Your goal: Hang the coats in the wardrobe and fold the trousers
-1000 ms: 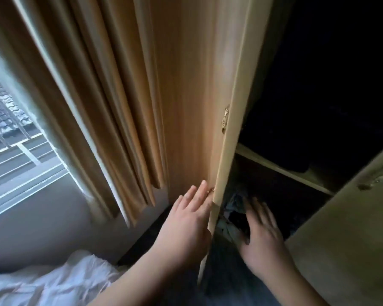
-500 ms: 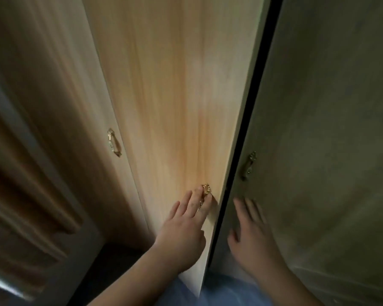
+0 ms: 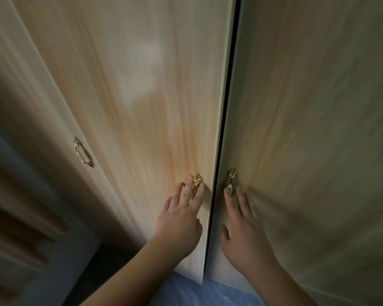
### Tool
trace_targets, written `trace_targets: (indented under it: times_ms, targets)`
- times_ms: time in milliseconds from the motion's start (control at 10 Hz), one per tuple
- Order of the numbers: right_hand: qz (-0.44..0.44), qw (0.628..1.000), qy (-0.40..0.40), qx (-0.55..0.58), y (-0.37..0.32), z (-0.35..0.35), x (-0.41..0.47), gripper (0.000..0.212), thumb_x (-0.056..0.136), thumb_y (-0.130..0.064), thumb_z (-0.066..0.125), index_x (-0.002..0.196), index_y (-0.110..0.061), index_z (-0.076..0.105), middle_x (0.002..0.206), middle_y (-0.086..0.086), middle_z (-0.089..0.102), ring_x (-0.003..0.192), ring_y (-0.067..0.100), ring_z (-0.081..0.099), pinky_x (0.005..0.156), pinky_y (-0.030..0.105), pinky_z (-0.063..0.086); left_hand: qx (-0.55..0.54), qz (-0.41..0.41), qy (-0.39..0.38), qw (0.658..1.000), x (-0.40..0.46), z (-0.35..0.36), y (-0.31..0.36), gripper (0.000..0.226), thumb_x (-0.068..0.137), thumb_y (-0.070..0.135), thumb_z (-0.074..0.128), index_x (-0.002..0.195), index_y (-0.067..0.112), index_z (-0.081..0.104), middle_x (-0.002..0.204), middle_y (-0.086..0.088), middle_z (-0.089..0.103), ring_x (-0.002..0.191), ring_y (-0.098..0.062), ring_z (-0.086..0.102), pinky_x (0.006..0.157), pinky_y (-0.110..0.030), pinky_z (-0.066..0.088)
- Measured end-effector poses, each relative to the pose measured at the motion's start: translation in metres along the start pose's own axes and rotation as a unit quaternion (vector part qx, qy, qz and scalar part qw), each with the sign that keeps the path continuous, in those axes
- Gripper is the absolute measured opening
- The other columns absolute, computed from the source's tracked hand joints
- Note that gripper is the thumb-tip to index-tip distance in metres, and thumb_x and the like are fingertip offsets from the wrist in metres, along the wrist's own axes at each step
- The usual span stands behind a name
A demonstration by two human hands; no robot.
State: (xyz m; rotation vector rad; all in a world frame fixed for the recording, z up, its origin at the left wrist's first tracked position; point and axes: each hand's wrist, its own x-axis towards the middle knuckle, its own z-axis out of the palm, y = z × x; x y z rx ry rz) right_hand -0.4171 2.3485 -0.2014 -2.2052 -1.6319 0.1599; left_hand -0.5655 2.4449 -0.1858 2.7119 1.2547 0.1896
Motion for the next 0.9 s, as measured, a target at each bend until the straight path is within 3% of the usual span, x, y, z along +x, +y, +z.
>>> trace_targets:
  times_ms: [300, 400, 600, 800, 900]
  targets:
    - [-0.033, 0.999, 0.014, 0.006, 0.002, 0.012, 0.021, 0.09, 0.089, -0.03, 0.058, 0.16, -0.023, 0.003, 0.166, 0.003, -0.02, 0.154, 0.022, -0.012, 0.124, 0.041, 0.015, -0.015, -0.024, 0.006, 1.0, 0.033, 0.004, 0.009, 0.085, 0.096, 0.025, 0.042, 0.151, 0.039, -0.02, 0.157, 0.005, -0.032, 0.15, -0.022, -0.017, 0.12, -0.038, 0.002]
    - [-0.045, 0.999, 0.028, 0.011, 0.002, 0.012, 0.021, 0.094, 0.087, -0.028, 0.062, 0.16, -0.02, 0.004, 0.164, 0.003, -0.023, 0.152, 0.019, -0.018, 0.123, 0.037, 0.01, -0.02, -0.026, 0.004, 0.999, 0.038, 0.003, 0.011, 0.085, 0.096, 0.024, 0.043, 0.151, 0.04, -0.02, 0.158, 0.006, -0.032, 0.151, -0.021, -0.014, 0.122, -0.04, 0.006]
    - [-0.021, 1.0, 0.003, 0.021, 0.006, 0.008, 0.02, 0.091, 0.09, -0.03, 0.058, 0.159, -0.027, 0.0, 0.165, -0.003, -0.023, 0.155, 0.023, -0.006, 0.123, 0.044, 0.019, -0.049, -0.029, -0.004, 0.998, 0.04, 0.003, 0.014, 0.087, 0.093, 0.024, 0.046, 0.153, 0.036, -0.016, 0.16, 0.006, -0.028, 0.152, -0.023, -0.001, 0.121, -0.043, 0.022]
    - [0.009, 1.0, -0.012, 0.0, -0.004, -0.009, -0.002, 0.087, 0.095, -0.032, 0.051, 0.158, -0.03, -0.01, 0.167, -0.002, -0.016, 0.154, 0.026, -0.006, 0.123, 0.048, 0.017, -0.031, -0.013, -0.016, 0.999, 0.012, -0.012, 0.008, 0.081, 0.094, 0.027, 0.045, 0.153, 0.043, -0.008, 0.165, 0.003, -0.016, 0.152, -0.027, -0.012, 0.122, -0.045, 0.007]
    - [0.021, 1.0, -0.014, -0.019, -0.023, -0.013, -0.03, 0.084, 0.098, -0.036, 0.045, 0.157, -0.031, -0.013, 0.168, 0.001, -0.009, 0.154, 0.027, -0.004, 0.125, 0.046, 0.013, -0.009, -0.009, -0.026, 1.0, -0.022, -0.018, 0.003, 0.077, 0.098, 0.033, 0.041, 0.152, 0.042, -0.013, 0.164, 0.0, -0.016, 0.15, -0.027, -0.016, 0.123, -0.047, 0.004]
